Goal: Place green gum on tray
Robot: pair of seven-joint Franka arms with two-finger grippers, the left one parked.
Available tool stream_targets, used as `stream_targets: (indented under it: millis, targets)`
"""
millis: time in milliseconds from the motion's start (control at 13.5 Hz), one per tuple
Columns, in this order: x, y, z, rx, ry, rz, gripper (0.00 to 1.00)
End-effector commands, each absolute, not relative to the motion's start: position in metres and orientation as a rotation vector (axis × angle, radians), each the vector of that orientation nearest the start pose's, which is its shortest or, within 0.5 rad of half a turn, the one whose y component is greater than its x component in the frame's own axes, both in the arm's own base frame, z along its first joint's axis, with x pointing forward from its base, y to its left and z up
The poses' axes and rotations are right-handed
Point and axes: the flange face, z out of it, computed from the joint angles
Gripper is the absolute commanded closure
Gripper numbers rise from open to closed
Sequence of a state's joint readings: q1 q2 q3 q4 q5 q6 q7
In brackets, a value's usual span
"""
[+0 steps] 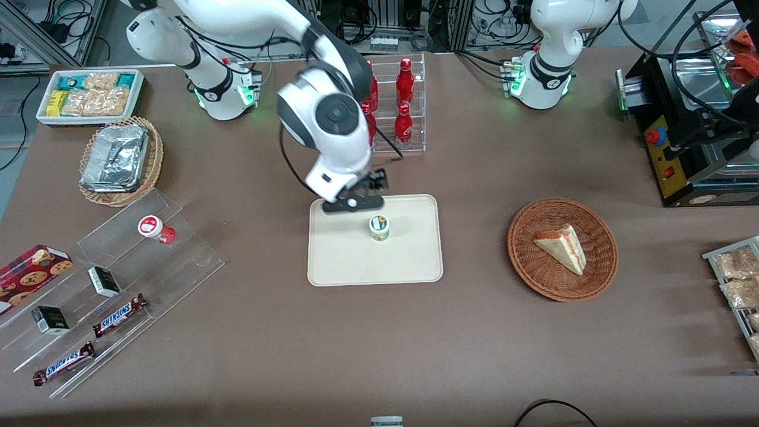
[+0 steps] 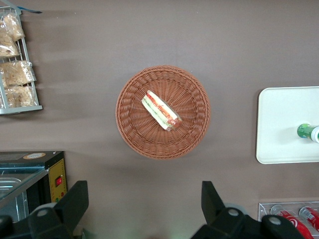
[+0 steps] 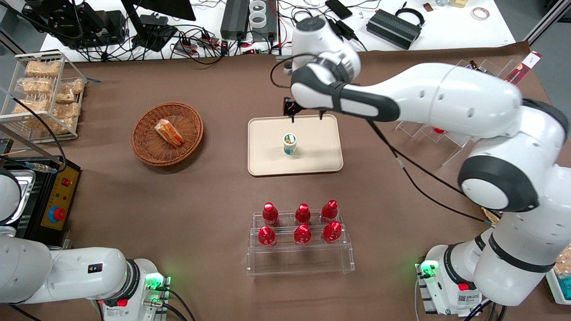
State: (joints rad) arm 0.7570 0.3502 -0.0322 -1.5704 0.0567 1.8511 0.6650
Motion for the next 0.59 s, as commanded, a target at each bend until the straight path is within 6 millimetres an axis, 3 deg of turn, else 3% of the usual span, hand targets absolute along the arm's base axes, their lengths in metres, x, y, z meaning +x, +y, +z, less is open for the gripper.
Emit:
stream_targets:
  millis: [0, 297, 520]
  targets:
    - [0.475, 0.378, 0.5, -3.133, -0.065, 0.176, 0.0]
    - [0.482, 0.284, 0.556, -3.127, -0.109, 0.248, 0.0]
    - [0.493, 0.222, 0.577, -3.122, -0.062, 0.283, 0.0]
